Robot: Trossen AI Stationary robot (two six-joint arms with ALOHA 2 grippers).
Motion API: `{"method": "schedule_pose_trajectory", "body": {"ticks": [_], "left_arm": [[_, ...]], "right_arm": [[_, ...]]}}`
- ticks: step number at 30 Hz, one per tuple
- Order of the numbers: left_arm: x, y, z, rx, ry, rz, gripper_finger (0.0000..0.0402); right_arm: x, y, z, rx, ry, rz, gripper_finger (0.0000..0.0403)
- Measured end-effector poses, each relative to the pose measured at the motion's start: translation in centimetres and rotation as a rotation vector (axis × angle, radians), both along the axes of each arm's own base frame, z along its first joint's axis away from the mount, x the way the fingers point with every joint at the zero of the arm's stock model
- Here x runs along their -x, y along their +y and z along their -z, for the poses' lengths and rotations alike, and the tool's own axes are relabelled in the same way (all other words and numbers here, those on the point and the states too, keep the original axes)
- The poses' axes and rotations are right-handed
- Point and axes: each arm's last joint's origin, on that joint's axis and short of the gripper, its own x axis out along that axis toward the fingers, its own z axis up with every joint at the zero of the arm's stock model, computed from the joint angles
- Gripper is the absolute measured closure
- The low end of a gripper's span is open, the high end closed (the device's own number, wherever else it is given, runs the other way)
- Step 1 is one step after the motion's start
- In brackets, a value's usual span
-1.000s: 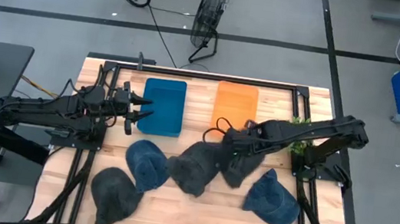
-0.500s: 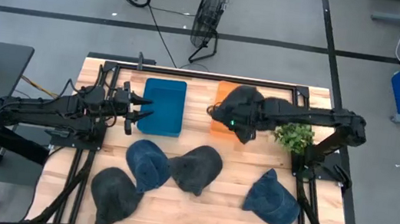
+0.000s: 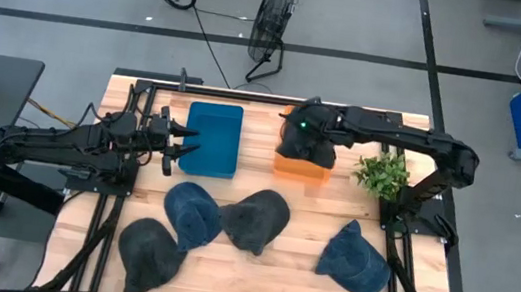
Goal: Pick & Place hat
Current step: Put the right gray cap into the orange bin
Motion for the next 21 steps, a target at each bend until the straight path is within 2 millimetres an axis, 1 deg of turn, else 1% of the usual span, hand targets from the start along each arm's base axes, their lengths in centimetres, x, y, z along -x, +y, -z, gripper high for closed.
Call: {"method": "schedule_pose_trajectory", "body": {"ticks": [2, 5, 8, 17, 21], "left_arm": [[0.0, 0.0, 0.0, 0.0, -0.001, 0.0, 0.0223], [0.0, 0.0, 0.0, 0.0, 0.0, 0.0, 0.0223], [0.0, 0.0, 0.0, 0.0, 0.0, 0.0, 0.0223], [0.0, 0.0, 0.0, 0.0, 0.002, 0.0, 0.0223], [0.0, 0.0, 0.0, 0.0, 0.003, 0.0, 0.0223]], "right_arm": [[0.1, -0.3, 1.3, 0.001, 0.016, -0.001, 0.0401], [0.0, -0.4, 2.6, -0.001, -0.001, -0.008, 0.0401], [0.3, -0.2, 3.8, -0.014, 0.035, -0.031, 0.0401], [0.7, 0.8, 4.2, -0.028, 0.105, -0.069, 0.0401], [0.6, 1.0, 4.3, -0.049, 0.121, -0.132, 0.0401]]}}
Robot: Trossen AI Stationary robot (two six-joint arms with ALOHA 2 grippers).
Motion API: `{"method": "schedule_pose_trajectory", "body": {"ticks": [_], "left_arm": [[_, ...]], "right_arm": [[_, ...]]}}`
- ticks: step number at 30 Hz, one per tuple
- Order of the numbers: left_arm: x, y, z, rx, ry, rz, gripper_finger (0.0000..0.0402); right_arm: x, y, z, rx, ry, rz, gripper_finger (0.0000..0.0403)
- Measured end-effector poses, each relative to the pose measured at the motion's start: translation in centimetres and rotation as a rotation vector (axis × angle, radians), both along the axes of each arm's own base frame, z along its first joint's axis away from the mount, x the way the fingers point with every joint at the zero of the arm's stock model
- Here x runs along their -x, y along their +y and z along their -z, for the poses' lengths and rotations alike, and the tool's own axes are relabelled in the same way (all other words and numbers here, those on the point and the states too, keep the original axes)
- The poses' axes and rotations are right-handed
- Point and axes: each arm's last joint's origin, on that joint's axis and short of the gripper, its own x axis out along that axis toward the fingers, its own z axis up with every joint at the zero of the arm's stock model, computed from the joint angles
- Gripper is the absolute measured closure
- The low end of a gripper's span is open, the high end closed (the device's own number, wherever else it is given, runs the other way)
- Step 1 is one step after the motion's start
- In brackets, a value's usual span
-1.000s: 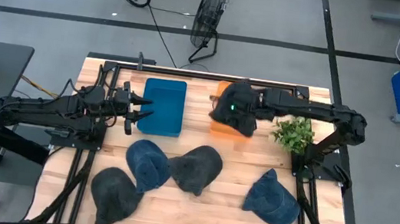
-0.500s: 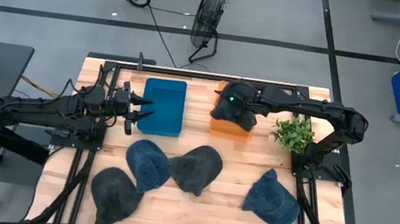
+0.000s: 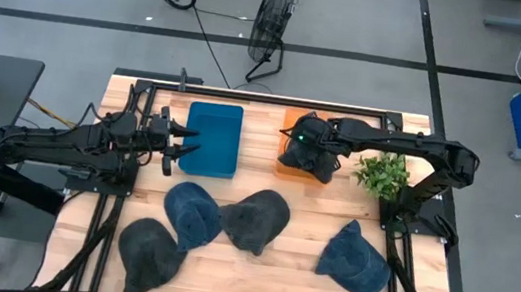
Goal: Pick & Place hat
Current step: Put the right gray cap into the orange bin
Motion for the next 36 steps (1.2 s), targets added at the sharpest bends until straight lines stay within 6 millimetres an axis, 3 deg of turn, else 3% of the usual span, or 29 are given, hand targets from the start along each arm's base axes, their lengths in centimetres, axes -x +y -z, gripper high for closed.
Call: {"method": "schedule_pose_trajectory", "body": {"ticks": [6, 13, 25, 36], "left_arm": [[0.0, 0.0, 0.0, 0.0, 0.0, 0.0, 0.0223], [0.0, 0.0, 0.0, 0.0, 0.0, 0.0, 0.0223], [0.0, 0.0, 0.0, 0.001, 0.0, 0.0, 0.0223], [0.01, 0.0, 0.0, 0.001, 0.0, 0.0, 0.0223]], "right_arm": [[-0.53, 0.13, -0.11, -0.035, -0.032, -0.119, 0.0401], [-0.75, 0.17, -0.16, -0.065, -0.063, -0.133, 0.0401], [-0.24, 0.37, 0.05, -0.155, -0.076, 0.032, 0.0395], [-0.76, 0.23, -0.15, -0.179, -0.188, 0.177, 0.0336]]}}
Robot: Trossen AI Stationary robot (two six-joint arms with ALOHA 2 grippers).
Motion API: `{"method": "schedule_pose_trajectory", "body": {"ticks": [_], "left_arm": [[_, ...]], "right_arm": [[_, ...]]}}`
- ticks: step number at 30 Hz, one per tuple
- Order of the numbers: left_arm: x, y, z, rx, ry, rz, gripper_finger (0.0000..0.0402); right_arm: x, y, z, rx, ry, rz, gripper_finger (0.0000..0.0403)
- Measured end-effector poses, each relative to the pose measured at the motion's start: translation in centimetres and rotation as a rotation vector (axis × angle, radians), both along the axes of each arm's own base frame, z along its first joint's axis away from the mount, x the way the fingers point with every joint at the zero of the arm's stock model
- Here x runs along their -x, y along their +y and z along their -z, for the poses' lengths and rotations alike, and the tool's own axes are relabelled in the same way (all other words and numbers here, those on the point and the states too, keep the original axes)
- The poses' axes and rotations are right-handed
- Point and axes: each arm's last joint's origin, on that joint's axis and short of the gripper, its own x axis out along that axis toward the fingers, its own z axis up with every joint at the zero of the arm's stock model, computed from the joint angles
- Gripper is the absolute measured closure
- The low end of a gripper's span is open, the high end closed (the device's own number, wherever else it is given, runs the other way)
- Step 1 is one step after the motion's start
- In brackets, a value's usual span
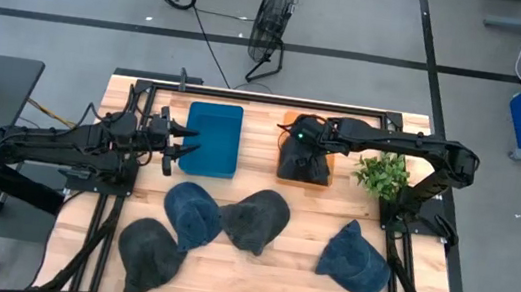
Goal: Pick & Place hat
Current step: Put the right gray cap into the orange bin
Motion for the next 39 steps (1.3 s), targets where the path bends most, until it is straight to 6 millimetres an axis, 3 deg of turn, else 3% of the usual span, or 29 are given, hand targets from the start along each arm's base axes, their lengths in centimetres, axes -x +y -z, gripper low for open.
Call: {"method": "schedule_pose_trajectory", "body": {"ticks": [12, 17, 25, 39], "left_arm": [[0.0, 0.0, 0.0, 0.0, 0.0, 0.0, 0.0223], [0.0, 0.0, 0.0, 0.0, -0.003, 0.0, 0.0223], [-0.2, 0.0, 0.0, 0.038, -0.012, 0.016, 0.0223], [-1.3, -1.6, -3.4, 0.054, 0.003, 0.185, 0.0223]], "right_arm": [[-0.4, 0.8, -0.4, 0.091, -0.016, 0.053, 0.026], [-1.4, 2.7, -2.3, 0.057, -0.104, 0.081, 0.0258], [-2.5, 6.2, -6.2, -0.297, -0.306, 0.29, 0.0261], [-1.5, 10.2, -6.0, -0.368, -0.212, 0.383, 0.0295]]}}
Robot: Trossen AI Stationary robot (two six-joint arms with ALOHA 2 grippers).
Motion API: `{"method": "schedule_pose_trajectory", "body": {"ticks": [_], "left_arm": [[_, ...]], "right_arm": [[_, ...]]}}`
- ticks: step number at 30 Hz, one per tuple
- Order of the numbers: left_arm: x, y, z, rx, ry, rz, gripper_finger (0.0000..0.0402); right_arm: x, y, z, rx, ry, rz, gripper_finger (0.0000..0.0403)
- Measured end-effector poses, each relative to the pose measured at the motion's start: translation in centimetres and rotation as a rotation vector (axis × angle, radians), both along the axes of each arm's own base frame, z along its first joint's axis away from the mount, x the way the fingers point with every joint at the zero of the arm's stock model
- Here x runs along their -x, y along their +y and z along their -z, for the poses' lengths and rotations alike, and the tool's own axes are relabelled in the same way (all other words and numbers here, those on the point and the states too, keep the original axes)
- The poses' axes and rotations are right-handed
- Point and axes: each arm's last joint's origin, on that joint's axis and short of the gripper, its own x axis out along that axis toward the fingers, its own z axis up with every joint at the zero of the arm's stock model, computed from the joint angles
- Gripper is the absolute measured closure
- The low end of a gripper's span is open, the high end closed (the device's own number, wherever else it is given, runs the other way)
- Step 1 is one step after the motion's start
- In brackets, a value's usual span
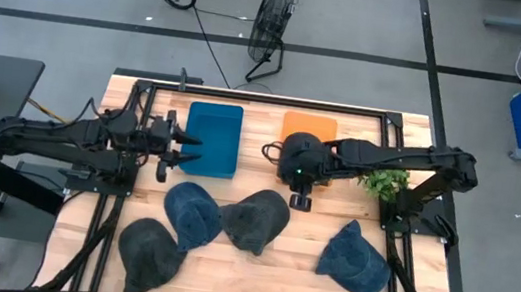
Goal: Pick & Place hat
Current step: Put the right gray cap into the orange bin
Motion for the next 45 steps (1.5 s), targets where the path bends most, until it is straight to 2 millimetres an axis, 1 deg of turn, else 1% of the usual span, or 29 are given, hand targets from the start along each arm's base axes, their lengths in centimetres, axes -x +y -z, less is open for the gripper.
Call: {"method": "schedule_pose_trajectory", "body": {"ticks": [3, 7, 9, 12, 14, 18, 22, 32, 34, 36, 38, 41, 45], "left_arm": [[-0.5, -0.5, -0.2, 0.016, 0.029, 0.029, 0.0223], [-1.4, -0.9, 0.4, 0.028, 0.072, 0.057, 0.0223], [-1.6, -1.0, 0.6, 0.033, 0.08, 0.044, 0.0223], [-1.8, -1.0, 0.6, 0.034, 0.082, 0.029, 0.0223], [-1.8, -1.0, 0.6, 0.031, 0.084, 0.03, 0.0223], [-1.8, -1.0, 0.6, 0.031, 0.083, 0.03, 0.0223], [-1.8, -1.0, 0.6, 0.034, 0.083, 0.029, 0.0223], [-1.8, -1.0, 0.6, 0.031, 0.085, 0.03, 0.0223], [-1.8, -1.0, 0.6, 0.03, 0.085, 0.03, 0.0223], [-1.8, -1.0, 0.6, 0.03, 0.085, 0.03, 0.0223], [-1.8, -1.0, 0.6, 0.03, 0.085, 0.03, 0.0223], [-1.8, -1.0, 0.6, 0.031, 0.085, 0.03, 0.0223], [-1.8, -0.9, 0.7, 0.031, 0.085, 0.029, 0.0223]], "right_arm": [[0.5, 0.6, 0.2, -0.023, 0.041, 0.048, 0.0298], [0.6, 1.5, 0.2, -0.067, 0.038, 0.117, 0.0299], [0.0, 2.0, 0.3, -0.108, -0.029, 0.161, 0.0299], [-0.9, 2.7, 1.0, -0.195, -0.138, 0.247, 0.0299], [-1.3, 3.3, 1.7, -0.233, -0.189, 0.267, 0.0299], [-1.1, 3.9, 3.7, -0.223, -0.188, 0.238, 0.0298], [-1.0, 4.2, 5.5, -0.221, -0.191, 0.225, 0.0286], [-1.4, 4.4, 7.9, -0.236, -0.333, 0.165, 0.0233], [-1.2, 4.3, 8.5, -0.201, -0.335, 0.13, 0.0227], [-1.2, 4.4, 8.7, -0.15, -0.359, 0.133, 0.0225], [-1.6, 4.4, 8.8, -0.123, -0.392, 0.154, 0.0225], [-2.4, 4.6, 9.8, -0.131, -0.405, 0.159, 0.0225], [-3.5, 5.2, 12.0, -0.154, -0.376, 0.134, 0.0224]]}}
